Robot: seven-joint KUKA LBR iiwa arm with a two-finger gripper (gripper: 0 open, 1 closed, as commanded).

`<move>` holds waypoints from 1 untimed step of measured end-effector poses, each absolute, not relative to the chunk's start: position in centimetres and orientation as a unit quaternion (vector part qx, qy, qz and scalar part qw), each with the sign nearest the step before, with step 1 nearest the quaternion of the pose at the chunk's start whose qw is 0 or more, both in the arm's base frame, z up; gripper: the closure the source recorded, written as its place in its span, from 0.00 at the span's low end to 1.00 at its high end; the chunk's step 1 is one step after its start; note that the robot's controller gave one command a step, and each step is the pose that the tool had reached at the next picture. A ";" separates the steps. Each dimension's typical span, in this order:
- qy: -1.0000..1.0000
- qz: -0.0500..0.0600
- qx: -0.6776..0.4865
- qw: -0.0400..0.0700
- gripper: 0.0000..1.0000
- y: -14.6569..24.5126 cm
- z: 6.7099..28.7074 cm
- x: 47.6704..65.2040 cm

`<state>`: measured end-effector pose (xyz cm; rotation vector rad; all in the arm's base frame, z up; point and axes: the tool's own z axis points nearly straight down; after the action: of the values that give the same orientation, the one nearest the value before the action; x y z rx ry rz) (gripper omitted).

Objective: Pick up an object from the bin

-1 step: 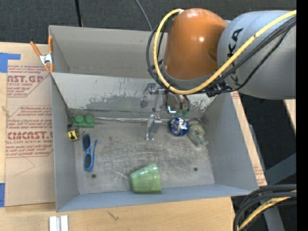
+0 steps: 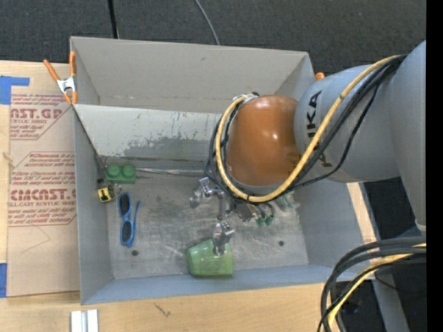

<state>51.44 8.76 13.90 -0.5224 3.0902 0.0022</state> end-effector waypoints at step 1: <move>0.973 0.001 -0.229 0.005 0.00 13.7 21.4 52.4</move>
Offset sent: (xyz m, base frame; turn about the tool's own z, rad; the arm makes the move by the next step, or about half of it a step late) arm 0.0081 0.0462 0.0720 -0.1236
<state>52.40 13.70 21.41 -0.7176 3.0489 0.0038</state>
